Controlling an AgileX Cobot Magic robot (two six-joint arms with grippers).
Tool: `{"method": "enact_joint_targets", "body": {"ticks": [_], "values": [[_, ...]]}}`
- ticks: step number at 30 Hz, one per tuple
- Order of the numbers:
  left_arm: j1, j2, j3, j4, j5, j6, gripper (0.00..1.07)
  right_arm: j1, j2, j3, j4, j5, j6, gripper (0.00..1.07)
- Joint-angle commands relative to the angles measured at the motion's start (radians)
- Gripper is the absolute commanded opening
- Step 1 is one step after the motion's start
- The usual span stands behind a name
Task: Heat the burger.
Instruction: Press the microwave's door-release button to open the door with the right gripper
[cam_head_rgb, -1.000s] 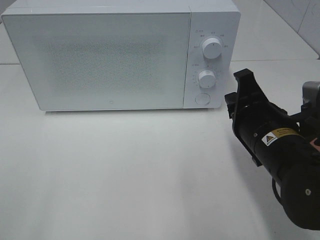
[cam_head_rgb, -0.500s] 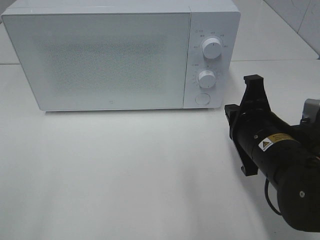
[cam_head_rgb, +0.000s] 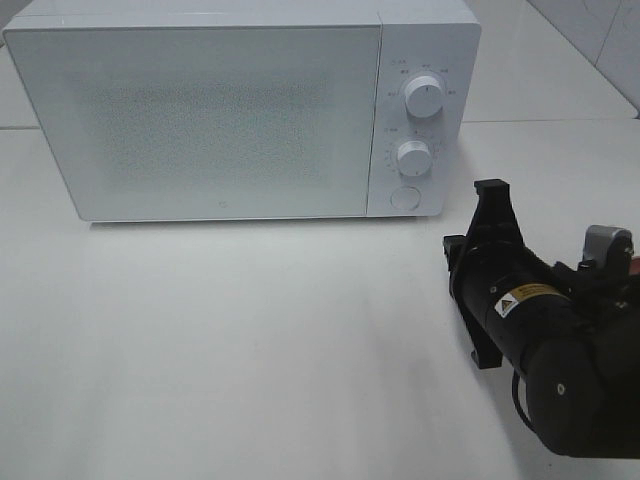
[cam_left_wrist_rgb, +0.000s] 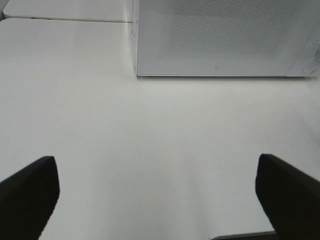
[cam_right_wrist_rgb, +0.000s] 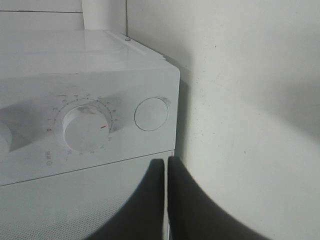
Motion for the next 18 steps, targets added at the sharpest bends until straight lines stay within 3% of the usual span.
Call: {"method": "enact_joint_targets", "body": {"ticks": [1, 18], "values": [[-0.004, -0.017, 0.003, 0.0, -0.013, -0.002, 1.0, -0.048, 0.039, -0.053, -0.091, -0.004, 0.017, 0.0], [-0.004, -0.017, 0.003, 0.001, -0.013, -0.002, 1.0, -0.149, 0.186, -0.224, -0.196, 0.033, 0.024, 0.0]]}}
